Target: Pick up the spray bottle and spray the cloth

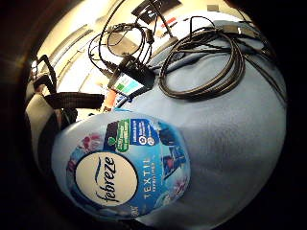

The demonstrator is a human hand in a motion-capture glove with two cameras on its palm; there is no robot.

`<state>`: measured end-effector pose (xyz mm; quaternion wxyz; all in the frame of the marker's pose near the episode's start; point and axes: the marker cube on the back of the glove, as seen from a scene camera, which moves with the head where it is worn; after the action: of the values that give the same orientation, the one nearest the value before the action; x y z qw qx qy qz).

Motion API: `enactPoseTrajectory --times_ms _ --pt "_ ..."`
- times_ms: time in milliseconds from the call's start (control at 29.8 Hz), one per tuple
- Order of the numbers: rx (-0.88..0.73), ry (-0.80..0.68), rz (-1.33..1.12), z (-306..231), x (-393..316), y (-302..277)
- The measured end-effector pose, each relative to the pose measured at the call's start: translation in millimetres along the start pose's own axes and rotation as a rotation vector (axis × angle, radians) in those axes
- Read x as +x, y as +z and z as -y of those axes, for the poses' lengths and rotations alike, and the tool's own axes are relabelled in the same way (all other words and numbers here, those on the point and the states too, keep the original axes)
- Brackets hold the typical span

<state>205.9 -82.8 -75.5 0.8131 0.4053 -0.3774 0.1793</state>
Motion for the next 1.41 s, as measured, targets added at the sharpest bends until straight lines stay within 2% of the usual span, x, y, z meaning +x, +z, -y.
enactPoseTrajectory --times_ms 168,369,537,705,1175,1410 --pt "-0.082 -0.008 0.002 -5.2 -15.3 1.7" --pt "-0.407 0.030 -0.176 -5.4 -73.6 32.6" --pt "-0.756 0.215 -0.377 -25.7 -95.2 50.7" --pt "-1.047 0.404 -0.522 -55.7 -95.0 39.8" --pt "-1.326 0.648 -0.937 -81.0 -59.3 51.9" --pt "-1.394 0.697 -1.027 -92.4 -42.6 67.2"
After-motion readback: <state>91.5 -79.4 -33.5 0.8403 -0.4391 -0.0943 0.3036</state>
